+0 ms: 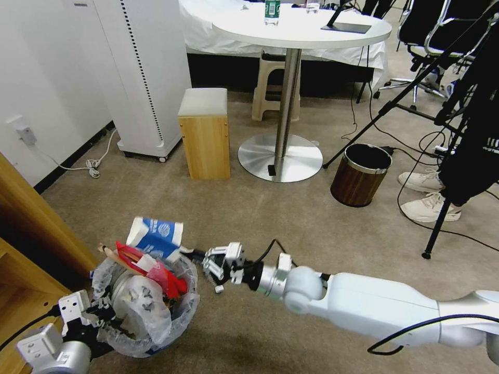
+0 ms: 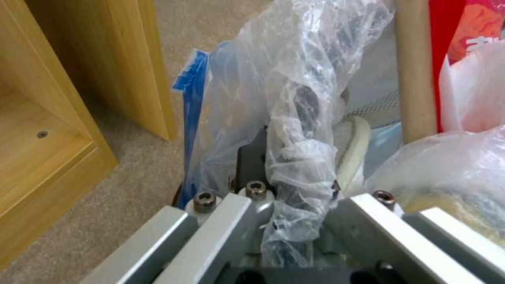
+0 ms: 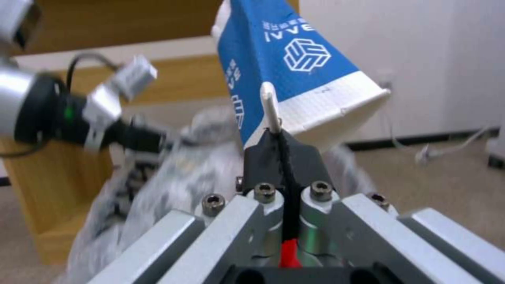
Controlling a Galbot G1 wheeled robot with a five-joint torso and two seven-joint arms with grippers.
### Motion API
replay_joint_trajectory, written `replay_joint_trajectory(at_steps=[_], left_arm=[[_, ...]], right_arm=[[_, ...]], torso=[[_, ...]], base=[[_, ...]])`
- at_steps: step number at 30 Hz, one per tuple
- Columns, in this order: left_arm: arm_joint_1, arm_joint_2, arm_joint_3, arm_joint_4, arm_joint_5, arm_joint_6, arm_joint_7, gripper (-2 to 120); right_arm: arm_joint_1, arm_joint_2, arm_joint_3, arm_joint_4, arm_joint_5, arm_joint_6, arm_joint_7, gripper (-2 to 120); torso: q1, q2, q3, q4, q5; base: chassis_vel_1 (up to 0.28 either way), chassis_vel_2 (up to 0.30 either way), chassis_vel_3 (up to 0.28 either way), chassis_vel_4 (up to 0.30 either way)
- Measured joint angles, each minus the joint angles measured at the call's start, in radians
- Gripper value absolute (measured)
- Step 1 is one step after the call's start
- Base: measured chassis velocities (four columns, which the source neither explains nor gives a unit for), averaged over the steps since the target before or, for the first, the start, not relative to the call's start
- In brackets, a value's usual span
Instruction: Pick up the trash bin and place the garbage on the floor into it.
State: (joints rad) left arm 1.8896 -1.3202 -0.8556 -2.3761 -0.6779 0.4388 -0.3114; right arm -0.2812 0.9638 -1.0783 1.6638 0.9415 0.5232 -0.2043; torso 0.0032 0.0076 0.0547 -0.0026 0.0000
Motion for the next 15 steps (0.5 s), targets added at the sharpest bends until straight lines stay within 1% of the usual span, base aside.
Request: replay_joint_trajectory(at_steps=[2,5,10,15], left_arm=[[0.001,0.0,-0.001,-0.002,-0.001,0.0,-0.001,0],[0.016,0.001,-0.004,-0.024,-0.002,0.001,-0.002,0],[0.026,-0.003,-0.004,-0.037,-0.001,0.001,-0.002,0],[0.042,-0.008,-0.003,-0.062,0.004,0.002,-0.002,0]], right_arm=[[0.0,0.002,-0.005,-0.002,0.001,-0.001,0.004,0],[-0.005,0.021,-0.045,-0.019,0.022,-0.022,0.044,0],[-0.008,0.038,-0.055,-0.043,0.024,-0.029,0.056,0],[-0.009,0.06,-0.088,-0.043,0.035,-0.069,0.11,0]], torso=[[0.0,0.0,0.0,0.0,0.0],[0.0,0.0,0.0,0.0,-0.0001],[0.0,0.0,0.0,0.0001,-0.0001],[0.0,0.0,0.0,0.0001,0.0]], base=[[0.0,0.0,0.0,0.0],[0.0,0.0,0.0,0.0],[0.0,0.0,0.0,0.0],[0.0,0.0,0.0,0.0]])
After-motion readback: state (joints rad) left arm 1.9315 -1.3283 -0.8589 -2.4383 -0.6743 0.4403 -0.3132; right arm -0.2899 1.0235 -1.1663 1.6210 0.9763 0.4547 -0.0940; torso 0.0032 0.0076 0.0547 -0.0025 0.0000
